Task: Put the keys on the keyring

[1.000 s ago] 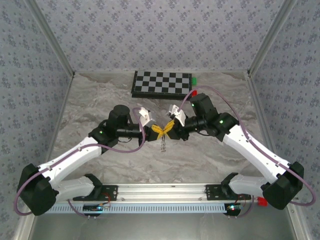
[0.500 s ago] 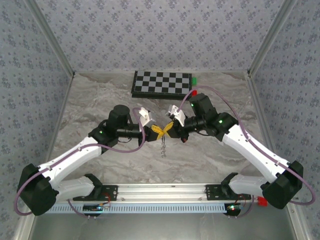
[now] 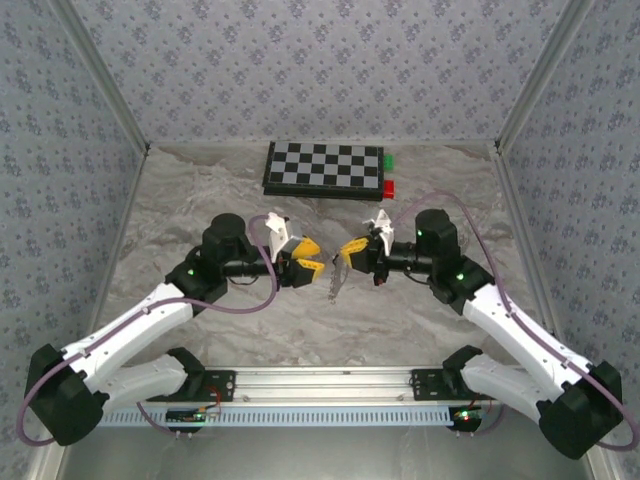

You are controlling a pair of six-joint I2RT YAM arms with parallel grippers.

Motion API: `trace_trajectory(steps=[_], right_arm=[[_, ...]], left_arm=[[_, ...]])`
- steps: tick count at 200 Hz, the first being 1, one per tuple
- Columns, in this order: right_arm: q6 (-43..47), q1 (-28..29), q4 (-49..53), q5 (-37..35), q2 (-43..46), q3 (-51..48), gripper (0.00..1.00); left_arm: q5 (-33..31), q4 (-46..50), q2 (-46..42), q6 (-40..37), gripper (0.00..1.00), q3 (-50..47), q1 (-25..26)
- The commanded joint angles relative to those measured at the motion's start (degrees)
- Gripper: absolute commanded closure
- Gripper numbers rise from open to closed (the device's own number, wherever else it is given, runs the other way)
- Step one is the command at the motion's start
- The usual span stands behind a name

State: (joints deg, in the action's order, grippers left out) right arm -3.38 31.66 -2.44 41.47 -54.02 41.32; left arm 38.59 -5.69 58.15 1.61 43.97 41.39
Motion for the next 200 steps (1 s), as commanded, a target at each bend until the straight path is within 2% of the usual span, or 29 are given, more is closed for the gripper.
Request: trace_trajectory(steps=[1,34,68,95,132,163,200], right_arm=[[-8.1,-0.5,-17.7,1.7,2.1,-3.0,1.00],[-13.3,-0.6,-29.8,0.7,3.0,-7.1,1.00],[-16.2,-0.3,-35.9,0.9,2.7,-8.5,1.00],[-17.0,0.1,-37.2,1.0,2.4,-8.8,1.00],[-17.2,0.3,-37.5,0.9,2.6,-9.2,1.00],[-17.2,0.7,-37.3,1.1,2.7,-9.7,1.00],[-17.2,1.0,-36.8,1.1,2.8,-9.7,1.00]], left_arm=[[-1.5,-3.7,-0.6,2.2,0.54,-0.3,0.3],[-3.1,-6.5,0.2,6.0,0.54,-0.1,0.5],[-6.3,-7.2,0.6,7.3,0.53,-0.3,1.8],[-8.0,-7.7,1.0,7.2,0.46,0.1,4.1],[-13.1,-5.2,2.7,4.3,0.46,2.3,7.7],[-17.7,-5.8,3.4,4.4,0.49,3.1,8.3],[-19.9,-7.4,2.8,4.8,0.52,2.7,8.3]])
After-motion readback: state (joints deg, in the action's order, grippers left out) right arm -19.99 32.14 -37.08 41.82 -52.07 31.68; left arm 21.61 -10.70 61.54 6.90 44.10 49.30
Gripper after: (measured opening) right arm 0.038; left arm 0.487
